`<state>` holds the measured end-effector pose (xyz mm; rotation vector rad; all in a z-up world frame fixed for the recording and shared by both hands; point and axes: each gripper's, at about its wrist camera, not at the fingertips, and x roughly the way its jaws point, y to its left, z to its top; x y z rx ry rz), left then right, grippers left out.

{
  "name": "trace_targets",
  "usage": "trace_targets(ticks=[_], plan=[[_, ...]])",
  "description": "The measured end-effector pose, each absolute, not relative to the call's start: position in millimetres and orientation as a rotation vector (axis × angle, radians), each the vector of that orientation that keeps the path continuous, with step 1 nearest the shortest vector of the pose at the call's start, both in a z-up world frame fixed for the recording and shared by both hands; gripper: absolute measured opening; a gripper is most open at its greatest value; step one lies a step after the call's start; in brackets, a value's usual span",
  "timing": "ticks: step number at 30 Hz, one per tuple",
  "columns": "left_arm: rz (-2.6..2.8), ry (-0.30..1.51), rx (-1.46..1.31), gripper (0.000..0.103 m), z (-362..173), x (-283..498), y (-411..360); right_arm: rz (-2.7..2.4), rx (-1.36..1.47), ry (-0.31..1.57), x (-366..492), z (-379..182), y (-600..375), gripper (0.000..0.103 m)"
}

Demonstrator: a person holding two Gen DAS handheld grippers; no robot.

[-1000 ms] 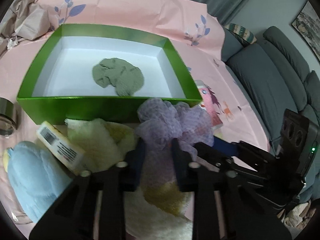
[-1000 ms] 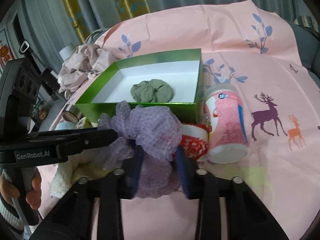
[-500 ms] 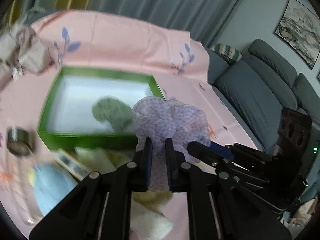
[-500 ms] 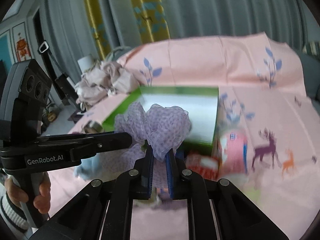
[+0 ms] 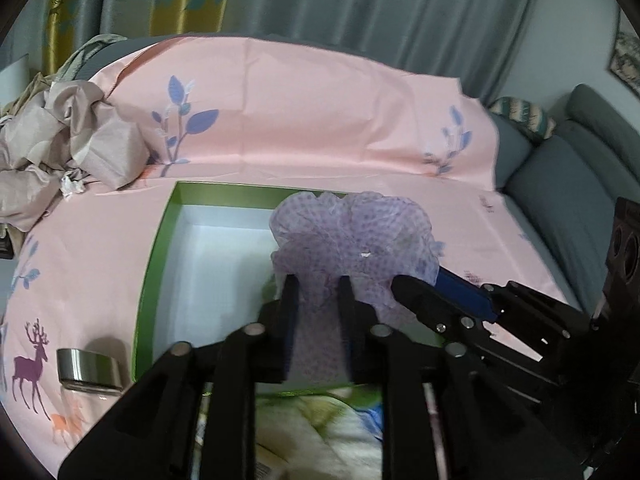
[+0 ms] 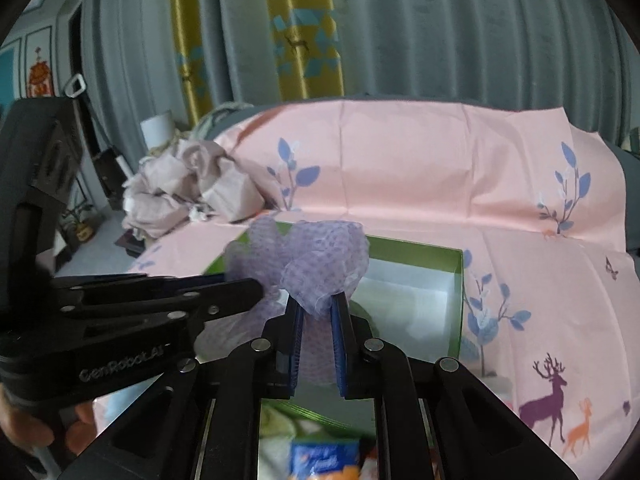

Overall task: Organize soft objects
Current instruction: 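Lower the bath puff into the green box and release it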

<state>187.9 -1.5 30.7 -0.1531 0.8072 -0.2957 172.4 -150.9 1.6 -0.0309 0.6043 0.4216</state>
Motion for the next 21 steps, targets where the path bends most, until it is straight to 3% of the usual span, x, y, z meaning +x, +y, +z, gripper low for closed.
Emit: trace_targets(ticks=[2,4,5,6,8,9,14,21], plan=[[-0.262,0.815,-0.138,0.038,25.2,191.0,1.3,0.406,-0.037,0.639,183.3,-8.0,-150.8,0.014],[-0.243,0.810,-0.127,0.068,22.7,192.0,4.0,0.377,-0.042,0.667,187.8,-16.0,-153.6,0.017],[-0.231,0.800,-0.116,0.086,22.4,190.3,5.4,0.373,-0.043,0.673,187.5,-18.0,-155.3,0.027],[-0.216,0.785,-0.106,0.091,23.5,187.5,6.4,0.367,-0.042,0.676,185.6,-20.1,-158.1,0.041],[-0.195,0.766,-0.087,0.091,26.0,182.6,7.6,0.355,-0.037,0.663,178.8,-20.5,-163.8,0.056],[-0.184,0.758,-0.079,0.091,27.9,179.6,8.1,0.351,-0.037,0.656,175.3,-19.3,-166.2,0.058],[-0.154,0.694,-0.046,0.102,42.0,158.9,7.7,0.354,-0.034,0.623,153.6,-7.3,-174.6,0.058],[-0.143,0.619,-0.019,0.102,63.8,126.7,6.0,0.374,-0.029,0.570,113.3,12.5,-179.6,0.059]])
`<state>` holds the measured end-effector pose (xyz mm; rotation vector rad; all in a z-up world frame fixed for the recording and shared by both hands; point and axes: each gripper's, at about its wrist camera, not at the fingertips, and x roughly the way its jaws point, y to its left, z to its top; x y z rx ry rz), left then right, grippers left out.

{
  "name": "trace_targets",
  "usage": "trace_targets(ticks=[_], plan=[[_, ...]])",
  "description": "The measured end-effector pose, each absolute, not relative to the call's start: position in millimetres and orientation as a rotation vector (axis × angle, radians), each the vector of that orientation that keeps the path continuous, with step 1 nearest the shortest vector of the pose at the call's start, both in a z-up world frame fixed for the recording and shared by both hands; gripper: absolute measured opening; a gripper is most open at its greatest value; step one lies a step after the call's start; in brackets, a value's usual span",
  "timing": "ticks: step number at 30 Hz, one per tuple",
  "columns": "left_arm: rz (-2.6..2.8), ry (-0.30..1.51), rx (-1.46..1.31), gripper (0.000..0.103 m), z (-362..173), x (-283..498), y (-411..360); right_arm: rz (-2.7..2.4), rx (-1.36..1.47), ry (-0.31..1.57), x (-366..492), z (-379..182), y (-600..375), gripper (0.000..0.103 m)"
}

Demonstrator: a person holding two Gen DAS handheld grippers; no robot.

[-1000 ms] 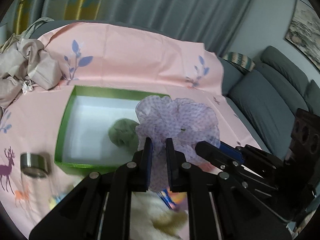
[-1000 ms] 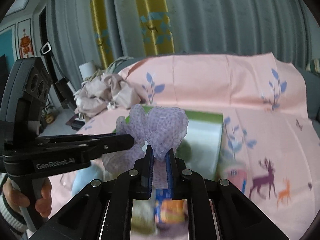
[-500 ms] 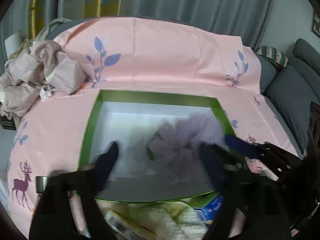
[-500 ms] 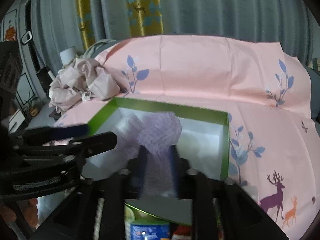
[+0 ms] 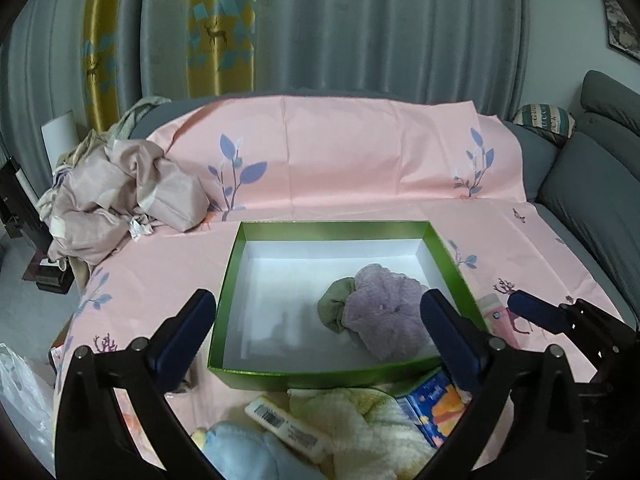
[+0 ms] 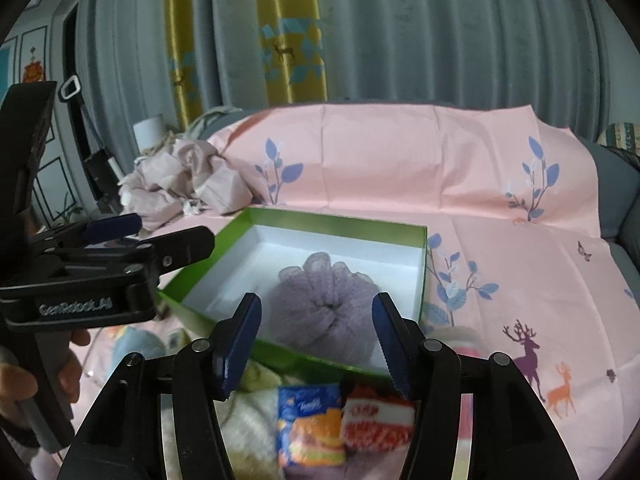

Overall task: Organize soft objects
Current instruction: 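Lower the bath puff into the green box and release it, then grasp the cream and yellow towels with the right tool and lift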

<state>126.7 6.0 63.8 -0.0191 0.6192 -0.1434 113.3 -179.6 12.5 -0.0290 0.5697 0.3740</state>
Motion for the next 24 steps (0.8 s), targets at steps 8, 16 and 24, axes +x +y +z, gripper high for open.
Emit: trace_targets(ticks=[8,16,24], plan=[[-0.138,0.581,-0.002,0.102,78.9,92.1,0.9,0.394,-0.021,0.550,76.7,26.9,-180.5,0.061],[-0.188,0.655,-0.094,0.102,72.3,65.9,18.9,0.426,0.001,0.574,48.1,21.4,-183.8,0.061],[-0.234,0.767,-0.275,0.102,46.3,45.0,55.0,0.460,0.029,0.624,32.0,8.1,-188.2,0.061]])
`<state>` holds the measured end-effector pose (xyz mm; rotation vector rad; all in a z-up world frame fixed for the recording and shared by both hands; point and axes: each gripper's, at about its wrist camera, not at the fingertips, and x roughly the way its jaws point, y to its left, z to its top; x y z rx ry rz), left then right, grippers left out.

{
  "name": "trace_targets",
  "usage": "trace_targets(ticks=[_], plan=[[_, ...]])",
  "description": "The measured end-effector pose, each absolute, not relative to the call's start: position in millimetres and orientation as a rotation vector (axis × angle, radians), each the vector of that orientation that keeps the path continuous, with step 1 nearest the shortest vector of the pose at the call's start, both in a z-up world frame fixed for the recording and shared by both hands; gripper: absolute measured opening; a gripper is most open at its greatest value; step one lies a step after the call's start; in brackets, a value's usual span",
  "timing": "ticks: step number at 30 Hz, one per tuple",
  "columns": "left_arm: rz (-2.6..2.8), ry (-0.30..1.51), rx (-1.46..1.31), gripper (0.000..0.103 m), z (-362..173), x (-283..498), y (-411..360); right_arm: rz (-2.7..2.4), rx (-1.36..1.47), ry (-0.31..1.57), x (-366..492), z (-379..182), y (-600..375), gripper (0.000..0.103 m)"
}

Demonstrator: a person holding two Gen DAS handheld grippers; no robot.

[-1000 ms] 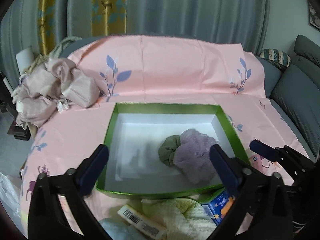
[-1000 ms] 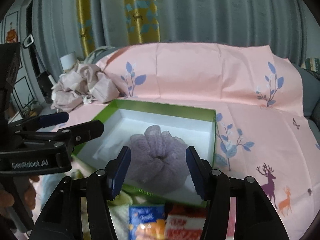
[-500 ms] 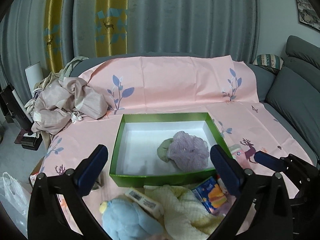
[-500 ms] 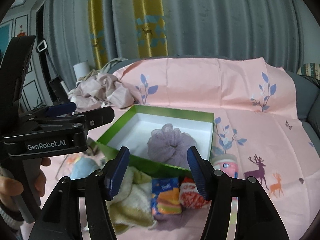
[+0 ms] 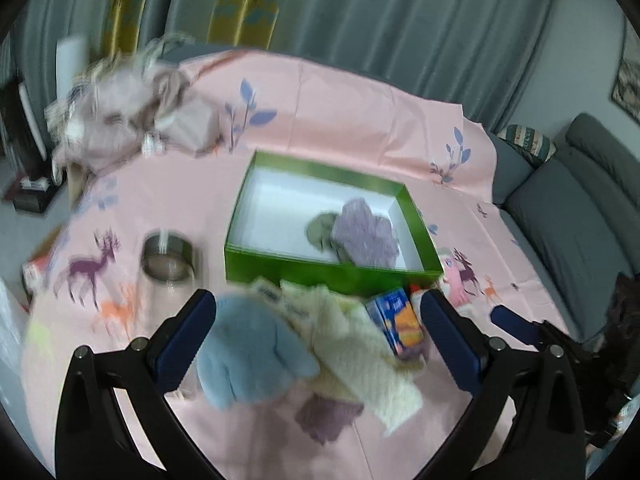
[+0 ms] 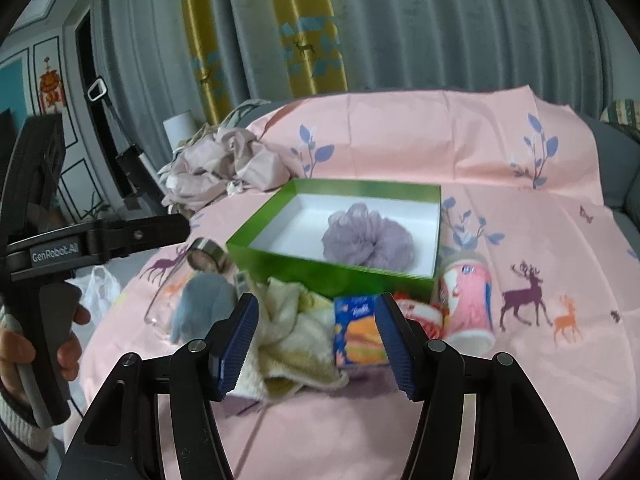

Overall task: Organize soft objects
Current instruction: 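Grasp the cream and yellow towels with the right tool and lift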

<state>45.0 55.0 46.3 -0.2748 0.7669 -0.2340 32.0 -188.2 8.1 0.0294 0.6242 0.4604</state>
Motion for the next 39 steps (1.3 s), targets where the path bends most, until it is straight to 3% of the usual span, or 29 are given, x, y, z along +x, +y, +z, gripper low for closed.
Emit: trace_targets(ticks=[8,14,20,22,24,28,34,39], plan=[[-0.424,0.961,-0.500,0.102,-13.2,34.4,52.2,0.594,0.024,0.731,22.2,-27.1,-173.0,0.061],[-0.519,1.018,-0.514,0.099,-23.0,44.9,22.6,0.636,-0.037,0.770,21.8,-47.7,-154.2,0.061],[-0.529,1.087,-0.520,0.065,-35.7,63.4,10.5,0.662,-0.062,0.798,30.7,-61.4,-144.9,0.061],[-0.523,1.110,-0.535,0.054,-41.8,67.7,11.9,0.671,-0.059,0.799,32.6,-63.4,-143.3,0.052],[-0.518,1.122,-0.554,0.037,-45.4,69.5,14.5,0.684,-0.051,0.807,33.9,-66.2,-142.3,0.031],[-0.535,1.115,-0.588,0.028,-44.8,66.4,21.2,0.686,-0.048,0.801,32.7,-67.9,-141.7,0.016],[-0.574,1.008,-0.525,0.024,-5.0,51.8,21.2,0.690,-0.056,0.726,22.6,-44.1,-141.1,0.014],[-0.620,0.858,-0.463,0.024,61.6,42.4,21.5,0.699,-0.068,0.576,12.0,10.7,-145.0,0.014]])
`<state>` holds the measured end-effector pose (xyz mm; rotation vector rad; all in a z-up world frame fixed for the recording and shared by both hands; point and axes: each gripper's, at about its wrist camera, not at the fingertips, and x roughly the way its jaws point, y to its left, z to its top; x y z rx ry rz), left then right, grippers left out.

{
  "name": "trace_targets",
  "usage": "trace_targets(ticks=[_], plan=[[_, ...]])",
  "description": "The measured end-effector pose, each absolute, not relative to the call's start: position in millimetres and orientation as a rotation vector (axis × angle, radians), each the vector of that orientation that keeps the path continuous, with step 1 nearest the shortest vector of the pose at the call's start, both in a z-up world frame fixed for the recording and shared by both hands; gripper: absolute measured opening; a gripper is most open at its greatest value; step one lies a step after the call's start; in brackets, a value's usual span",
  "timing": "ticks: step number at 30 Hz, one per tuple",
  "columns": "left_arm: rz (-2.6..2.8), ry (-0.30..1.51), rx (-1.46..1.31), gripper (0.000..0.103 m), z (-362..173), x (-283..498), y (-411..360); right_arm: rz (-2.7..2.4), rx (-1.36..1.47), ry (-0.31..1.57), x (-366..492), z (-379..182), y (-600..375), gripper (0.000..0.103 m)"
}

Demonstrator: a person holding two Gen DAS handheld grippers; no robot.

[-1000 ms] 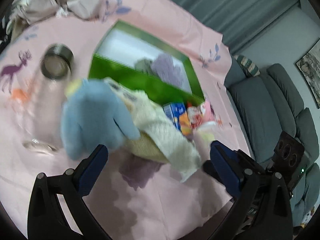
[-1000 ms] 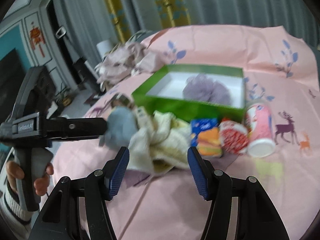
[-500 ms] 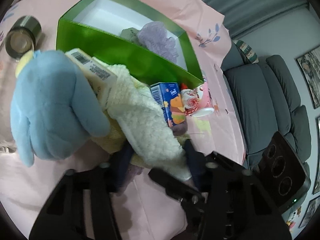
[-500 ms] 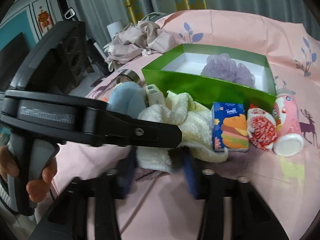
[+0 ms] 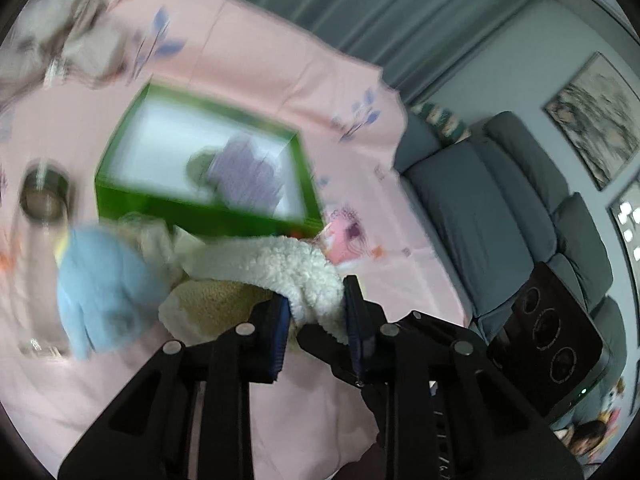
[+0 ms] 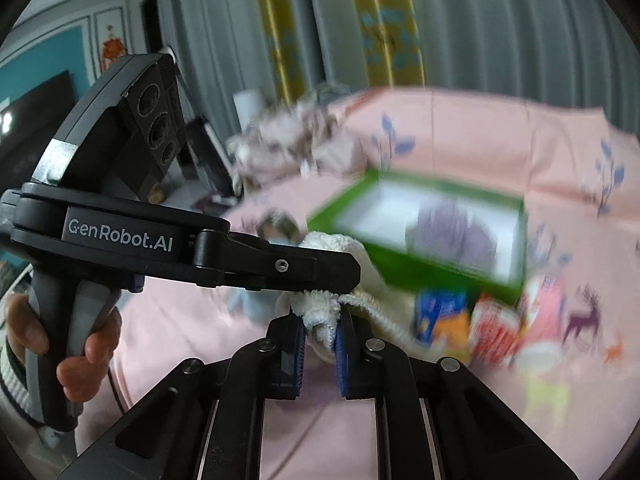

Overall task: Organize soft objects
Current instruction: 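Grasp the cream and yellow towels with the right tool and lift, then place the towels into the green box beside the bath puff, release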

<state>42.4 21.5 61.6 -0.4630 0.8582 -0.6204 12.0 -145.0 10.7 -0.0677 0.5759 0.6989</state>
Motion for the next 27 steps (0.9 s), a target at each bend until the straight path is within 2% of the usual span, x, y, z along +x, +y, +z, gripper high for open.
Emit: trace_targets(ticks=[5,12,18,27], plan=[[-0.641,0.755,-0.403,0.024,116.4,44.9,14.9,0.688,-0.086,0.433,7.4,64.9,-147.0,0.014],[-0.609,0.675,-0.319,0.024,158.3,73.7,4.1,0.646,-0.109,0.327,30.1,107.8,-145.8,0.014],[-0.561,0.658,-0.297,0.024,158.2,116.3,0.1,0.599,-0.116,0.316,69.8,115.8,-140.3,0.014],[-0.488,0.706,-0.285,0.024,135.5,180.6,3.7,0.588,-0.093,0.351,128.5,93.1,-133.6,0.014]])
